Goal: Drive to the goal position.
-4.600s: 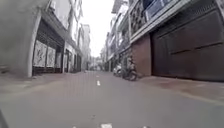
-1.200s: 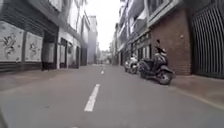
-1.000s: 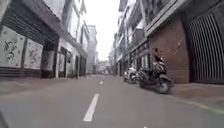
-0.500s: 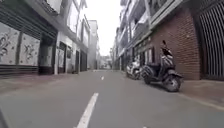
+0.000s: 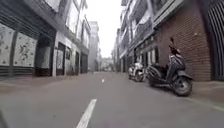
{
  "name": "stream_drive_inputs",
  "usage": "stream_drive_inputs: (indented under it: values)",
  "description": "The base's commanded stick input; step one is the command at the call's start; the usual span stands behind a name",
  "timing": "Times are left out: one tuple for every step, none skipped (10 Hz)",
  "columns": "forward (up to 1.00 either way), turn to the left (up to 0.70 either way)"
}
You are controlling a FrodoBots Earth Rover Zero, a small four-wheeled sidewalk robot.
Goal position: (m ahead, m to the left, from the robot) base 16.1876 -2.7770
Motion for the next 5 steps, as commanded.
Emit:
stream_drive_inputs:
  values:
    - [0.85,0.00]
    - [0.85,0.00]
    - [0.85,0.00]
    - [0.85,0.00]
    - [0.85,0.00]
